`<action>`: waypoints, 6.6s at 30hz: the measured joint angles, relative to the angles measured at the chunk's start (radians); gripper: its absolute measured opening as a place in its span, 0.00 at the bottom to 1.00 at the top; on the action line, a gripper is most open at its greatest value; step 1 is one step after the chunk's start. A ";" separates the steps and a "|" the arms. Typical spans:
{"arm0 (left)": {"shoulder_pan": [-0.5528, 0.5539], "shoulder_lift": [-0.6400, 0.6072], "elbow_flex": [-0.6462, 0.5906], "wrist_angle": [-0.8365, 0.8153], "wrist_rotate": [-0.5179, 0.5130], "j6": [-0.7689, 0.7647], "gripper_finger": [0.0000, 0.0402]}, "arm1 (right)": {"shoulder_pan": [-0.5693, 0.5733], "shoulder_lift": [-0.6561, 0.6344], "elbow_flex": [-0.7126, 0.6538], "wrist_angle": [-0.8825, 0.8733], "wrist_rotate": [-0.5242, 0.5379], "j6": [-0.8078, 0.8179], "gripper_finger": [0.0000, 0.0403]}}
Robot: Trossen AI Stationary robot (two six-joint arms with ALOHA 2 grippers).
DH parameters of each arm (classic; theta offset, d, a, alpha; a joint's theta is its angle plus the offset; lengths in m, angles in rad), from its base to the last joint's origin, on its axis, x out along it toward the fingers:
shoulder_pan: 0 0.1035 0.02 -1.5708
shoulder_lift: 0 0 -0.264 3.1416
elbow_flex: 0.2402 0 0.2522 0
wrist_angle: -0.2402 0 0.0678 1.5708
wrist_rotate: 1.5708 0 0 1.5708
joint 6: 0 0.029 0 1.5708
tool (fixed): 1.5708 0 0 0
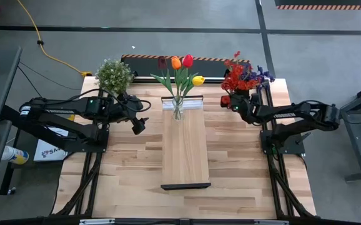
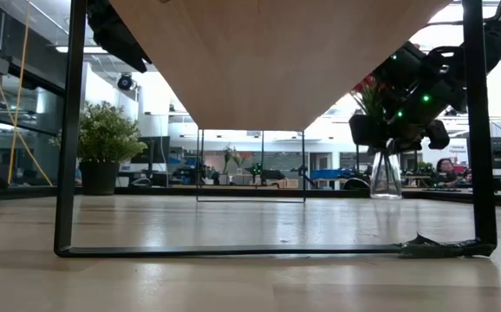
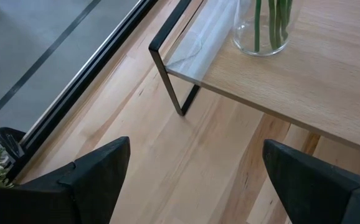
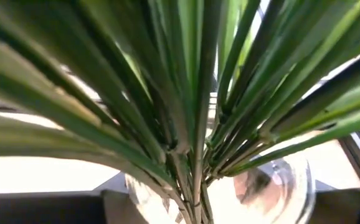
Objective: Pick and place flowers into a vace then onto a shelf
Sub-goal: Put the transparent vase with flowers on the shelf
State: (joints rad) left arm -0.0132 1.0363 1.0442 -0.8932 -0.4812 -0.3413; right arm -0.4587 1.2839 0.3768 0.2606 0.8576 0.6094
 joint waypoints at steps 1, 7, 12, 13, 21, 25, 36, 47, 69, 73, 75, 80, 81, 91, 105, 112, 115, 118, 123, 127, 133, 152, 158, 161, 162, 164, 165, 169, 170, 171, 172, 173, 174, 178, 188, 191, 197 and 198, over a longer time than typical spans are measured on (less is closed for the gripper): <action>0.000 0.000 0.000 0.000 0.000 0.000 0.99 | 0.000 0.000 0.002 0.006 -0.001 -0.002 0.39; 0.000 0.000 0.000 0.000 0.000 0.000 0.99 | 0.000 -0.021 0.050 0.009 -0.060 -0.072 0.39; 0.000 0.000 0.000 -0.006 0.004 -0.002 0.99 | 0.002 -0.092 0.133 -0.113 -0.116 -0.123 0.39; 0.000 0.000 0.000 -0.009 0.008 -0.003 0.99 | 0.002 -0.113 0.152 -0.161 -0.127 -0.124 0.39; 0.000 0.000 0.000 -0.025 0.027 -0.007 0.99 | 0.065 -0.332 0.258 -0.436 -0.132 -0.143 0.39; 0.000 0.000 0.000 -0.024 0.027 -0.008 0.99 | 0.125 -0.470 0.283 -0.537 -0.124 -0.135 0.39; 0.000 0.000 0.000 -0.026 0.059 -0.037 0.99 | 0.379 -0.686 0.353 -0.675 -0.233 -0.094 0.39; 0.000 0.000 0.000 -0.034 0.083 -0.061 0.99 | 0.679 -0.609 0.451 -0.704 -0.314 -0.094 0.39; 0.000 0.000 0.000 -0.339 0.275 -0.322 0.99 | 0.934 -0.075 0.806 -0.610 -0.240 -0.328 0.39; 0.000 0.000 0.000 -0.402 0.290 -0.354 0.99 | 0.931 -0.015 0.831 -0.530 -0.260 -0.354 0.39; 0.000 0.000 0.000 -0.441 0.292 -0.380 0.99 | 0.926 0.003 0.832 -0.486 -0.260 -0.357 0.39; 0.000 0.000 0.000 -0.514 0.315 -0.415 0.99 | 0.916 0.050 0.832 -0.383 -0.263 -0.349 0.39; 0.000 0.000 0.000 -0.520 0.322 -0.416 0.99 | 0.916 0.059 0.832 -0.372 -0.264 -0.343 0.39; 0.000 -0.047 0.000 -0.531 0.334 -0.397 0.99 | 0.910 0.144 0.832 -0.311 -0.262 -0.273 0.39; 0.000 -0.218 0.000 -0.519 0.239 -0.397 0.99 | 0.856 0.225 0.832 -0.254 -0.298 -0.243 0.39; 0.000 -0.277 0.000 -0.522 0.225 -0.397 0.99 | 0.844 0.268 0.832 -0.237 -0.330 -0.217 0.39; 0.000 -0.304 0.000 -0.523 0.224 -0.388 0.99 | 0.844 0.281 0.832 -0.235 -0.333 -0.216 0.39; 0.000 -0.325 0.000 -0.523 0.224 -0.386 0.99 | 0.845 0.283 0.832 -0.237 -0.315 -0.207 0.39; 0.000 -0.352 0.000 -0.523 0.224 -0.367 0.99 | 0.844 0.282 0.832 -0.245 -0.313 -0.207 0.39; 0.000 -0.362 0.000 -0.523 0.224 -0.367 0.99 | 0.845 0.289 0.832 -0.248 -0.310 -0.206 0.39; 0.000 -0.363 -0.001 -0.522 0.224 -0.357 0.99 | 0.845 0.351 0.935 -0.345 -0.304 -0.228 0.39; 0.000 -0.368 -0.001 -0.540 0.216 -0.288 0.99 | 0.848 0.477 1.131 -0.603 -0.279 -0.162 0.39; 0.000 -0.382 -0.001 -0.567 0.216 -0.289 0.99 | 0.855 0.474 1.106 -0.556 -0.257 -0.158 0.39; 0.000 -0.394 -0.001 -0.574 0.215 -0.291 0.99 | 0.854 0.470 1.105 -0.566 -0.263 -0.159 0.40; 0.000 -0.399 -0.001 -0.576 0.214 -0.291 0.99 | 0.854 0.470 1.105 -0.569 -0.262 -0.161 0.40; 0.000 -0.403 -0.001 -0.577 0.213 -0.291 0.99 | 0.854 0.469 1.105 -0.574 -0.262 -0.163 0.40; 0.000 -0.410 -0.001 -0.577 0.213 -0.291 0.99 | 0.854 0.468 1.105 -0.576 -0.263 -0.163 0.40; 0.000 -0.421 -0.001 -0.577 0.213 -0.291 0.99 | 0.854 0.468 1.105 -0.576 -0.266 -0.185 0.40; 0.000 -0.426 -0.001 -0.577 0.213 -0.291 0.99 | 0.854 0.468 1.105 -0.576 -0.266 -0.187 0.40; 0.000 -0.430 -0.001 -0.575 0.213 -0.291 0.99 | 0.854 0.468 1.105 -0.576 -0.266 -0.186 0.40; 0.000 -0.431 -0.001 -0.575 0.213 -0.291 0.99 | 0.854 0.468 1.105 -0.578 -0.269 -0.186 0.41; 0.000 -0.431 -0.001 -0.575 0.212 -0.291 0.99 | 0.852 0.468 1.105 -0.578 -0.274 -0.187 0.41; 0.000 -0.433 -0.001 -0.576 0.211 -0.291 0.99 | 0.851 0.468 1.105 -0.578 -0.283 -0.189 0.41; 0.000 -0.432 -0.001 -0.575 0.210 -0.291 0.99 | 0.840 0.467 1.105 -0.582 -0.315 -0.191 0.41; 0.000 -0.432 -0.001 -0.571 0.209 -0.292 0.99 | 0.825 0.468 1.104 -0.630 -0.369 -0.166 0.49; 0.000 -0.432 -0.001 -0.571 0.209 -0.292 0.99 | 0.825 0.468 1.104 -0.637 -0.377 -0.178 0.53; 0.000 -0.432 -0.001 -0.571 0.209 -0.294 0.99 | 0.825 0.456 1.104 -0.642 -0.397 -0.191 0.57; 0.000 -0.432 -0.001 -0.571 0.209 -0.294 0.99 | 0.825 0.453 1.104 -0.644 -0.397 -0.191 0.57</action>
State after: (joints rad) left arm -0.0135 0.6041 1.0431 -1.4639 -0.2722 -0.6353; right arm 0.3660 1.7372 1.4803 -0.3837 0.4604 0.4183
